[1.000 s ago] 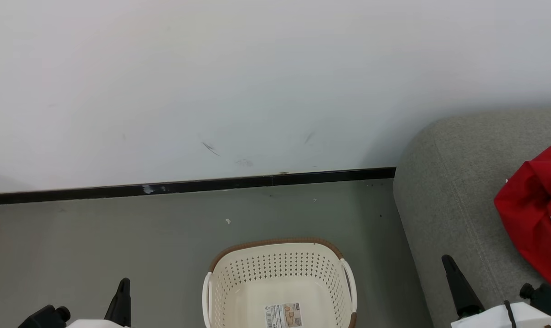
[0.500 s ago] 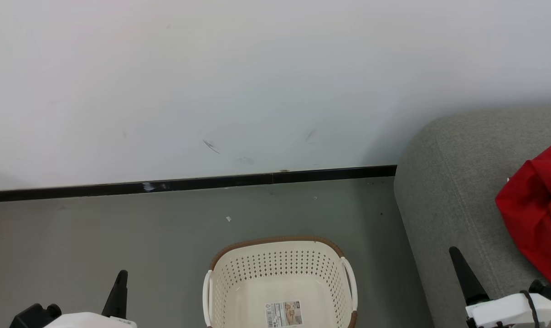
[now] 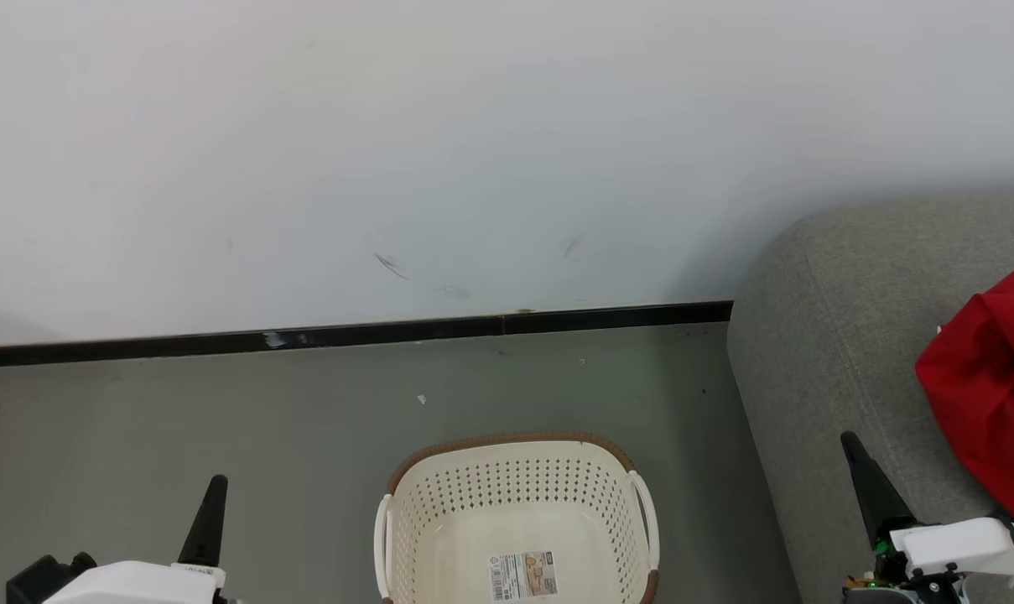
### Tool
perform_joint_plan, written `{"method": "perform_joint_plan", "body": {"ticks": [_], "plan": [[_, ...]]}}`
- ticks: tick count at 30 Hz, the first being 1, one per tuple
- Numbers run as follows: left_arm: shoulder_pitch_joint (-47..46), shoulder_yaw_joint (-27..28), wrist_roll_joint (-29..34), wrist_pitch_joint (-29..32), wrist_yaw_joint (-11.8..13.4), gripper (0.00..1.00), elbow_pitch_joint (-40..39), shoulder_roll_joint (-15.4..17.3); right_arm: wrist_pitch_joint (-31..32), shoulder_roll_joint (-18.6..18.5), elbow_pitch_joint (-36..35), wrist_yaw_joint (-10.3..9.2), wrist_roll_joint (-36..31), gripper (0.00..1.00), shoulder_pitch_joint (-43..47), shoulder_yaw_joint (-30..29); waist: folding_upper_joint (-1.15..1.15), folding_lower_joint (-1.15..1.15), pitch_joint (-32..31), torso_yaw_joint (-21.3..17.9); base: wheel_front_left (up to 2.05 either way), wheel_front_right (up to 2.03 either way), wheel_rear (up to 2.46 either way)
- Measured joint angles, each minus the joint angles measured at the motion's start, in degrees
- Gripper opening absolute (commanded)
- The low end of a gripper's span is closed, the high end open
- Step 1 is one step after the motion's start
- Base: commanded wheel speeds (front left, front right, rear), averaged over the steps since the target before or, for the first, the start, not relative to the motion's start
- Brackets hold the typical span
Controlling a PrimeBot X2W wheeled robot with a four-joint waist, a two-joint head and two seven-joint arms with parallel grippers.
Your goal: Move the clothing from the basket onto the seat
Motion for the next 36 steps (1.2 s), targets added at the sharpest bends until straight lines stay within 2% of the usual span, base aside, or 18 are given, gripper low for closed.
{"method": "perform_joint_plan", "body": {"ticks": [20, 36], "plan": [[-1.57, 4.03, -12.16, 3.13, -4.05, 0.00, 1.01, -1.44, 2.45, -1.41, 1.90, 0.01, 17.59, 0.00, -2.75, -0.63, 0.00, -0.01, 0.39, 0.18, 0.00, 0.00, 0.00], [-1.84, 4.27, -12.85, 3.48, -4.22, 0.00, 1.55, -1.59, 2.61, -1.49, 2.70, 0.00, 17.95, 0.00, -3.26, -0.64, 0.00, -0.01, 0.38, 0.17, 0.00, 0.00, 0.00]]}}
